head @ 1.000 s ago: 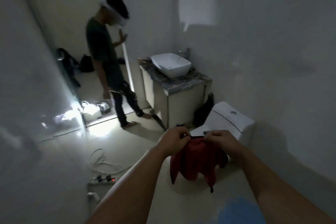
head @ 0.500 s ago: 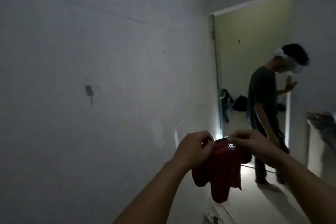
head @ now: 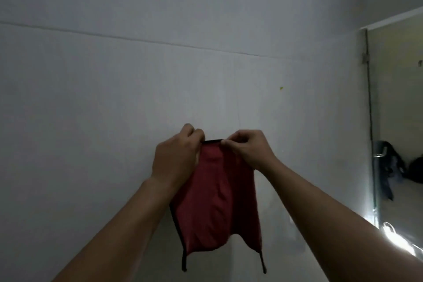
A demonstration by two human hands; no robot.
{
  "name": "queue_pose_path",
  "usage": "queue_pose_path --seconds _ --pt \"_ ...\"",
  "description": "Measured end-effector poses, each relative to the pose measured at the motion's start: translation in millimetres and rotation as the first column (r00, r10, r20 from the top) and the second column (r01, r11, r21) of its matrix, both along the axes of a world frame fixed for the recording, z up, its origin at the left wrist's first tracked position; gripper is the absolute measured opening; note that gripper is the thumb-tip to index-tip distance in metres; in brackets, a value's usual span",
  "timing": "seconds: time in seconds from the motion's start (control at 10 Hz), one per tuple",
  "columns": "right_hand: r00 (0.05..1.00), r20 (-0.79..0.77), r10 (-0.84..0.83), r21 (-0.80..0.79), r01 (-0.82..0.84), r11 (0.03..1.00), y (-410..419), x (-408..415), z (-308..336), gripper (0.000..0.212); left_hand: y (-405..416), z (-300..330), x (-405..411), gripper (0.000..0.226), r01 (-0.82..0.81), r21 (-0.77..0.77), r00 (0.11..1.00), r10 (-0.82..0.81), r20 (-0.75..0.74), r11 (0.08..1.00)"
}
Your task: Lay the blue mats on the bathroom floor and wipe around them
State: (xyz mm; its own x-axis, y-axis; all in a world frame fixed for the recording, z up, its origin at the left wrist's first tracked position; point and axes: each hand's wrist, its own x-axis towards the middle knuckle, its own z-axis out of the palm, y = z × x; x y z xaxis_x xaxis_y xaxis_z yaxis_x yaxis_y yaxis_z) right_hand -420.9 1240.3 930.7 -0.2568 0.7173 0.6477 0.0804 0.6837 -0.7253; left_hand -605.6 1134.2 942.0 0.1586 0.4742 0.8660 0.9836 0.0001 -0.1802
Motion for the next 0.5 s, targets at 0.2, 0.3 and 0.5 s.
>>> queue_pose_path --seconds 0.2,0.3,0.5 --pt "1.000 -0.004 0.018 0.039 -0.018 0.999 21 -55 32 0.017 6 25 -41 0.014 -0.182 0.126 0.955 0.206 -0.213 0.975" --pt "0.997 0.078 0.009 0.002 -0.009 1.000 29 -67 20 0.017 9 19 -44 0.014 -0.235 0.131 0.931 0.261 -0.256 0.963" --pt "0.983 0.171 0.064 -0.022 -0.061 0.998 18 -60 -45 0.021 -7 -75 -25 0.019 -0.068 0.057 0.997 0.070 -0.039 0.996"
